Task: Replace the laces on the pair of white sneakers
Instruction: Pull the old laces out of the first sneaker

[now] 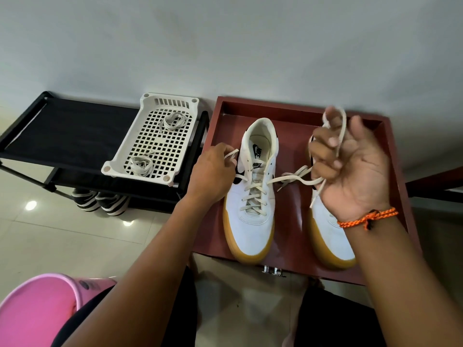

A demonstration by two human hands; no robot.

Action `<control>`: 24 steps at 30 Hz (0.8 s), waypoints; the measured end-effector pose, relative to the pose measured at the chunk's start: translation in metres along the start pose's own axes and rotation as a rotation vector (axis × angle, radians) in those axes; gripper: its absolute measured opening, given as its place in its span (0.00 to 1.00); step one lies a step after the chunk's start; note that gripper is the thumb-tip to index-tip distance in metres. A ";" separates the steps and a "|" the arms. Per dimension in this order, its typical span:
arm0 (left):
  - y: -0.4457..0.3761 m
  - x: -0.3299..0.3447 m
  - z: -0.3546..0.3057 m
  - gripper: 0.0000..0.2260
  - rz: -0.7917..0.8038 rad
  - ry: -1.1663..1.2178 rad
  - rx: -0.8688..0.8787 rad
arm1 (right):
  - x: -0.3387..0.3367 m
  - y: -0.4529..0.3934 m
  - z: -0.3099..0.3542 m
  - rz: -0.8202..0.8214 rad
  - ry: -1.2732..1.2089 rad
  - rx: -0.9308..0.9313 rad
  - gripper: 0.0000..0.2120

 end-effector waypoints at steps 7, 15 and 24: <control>0.004 -0.004 -0.008 0.17 -0.080 -0.052 0.103 | -0.040 0.013 -0.056 -0.285 1.759 0.259 0.13; 0.007 -0.001 -0.006 0.20 -0.074 -0.069 0.033 | 0.002 0.013 -0.039 -0.297 1.906 -0.307 0.06; 0.008 0.000 -0.014 0.08 -0.031 -0.053 0.041 | 0.015 0.014 -0.073 0.059 1.845 -0.290 0.04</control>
Point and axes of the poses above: each hand's wrist, its own y-axis away from the middle knuckle, its own x-axis out of the palm, z = x × y, the point moved 5 cm from there along -y, towards the middle knuckle, and after that the axes turned 5 degrees about -x, right-handed, at the moved point
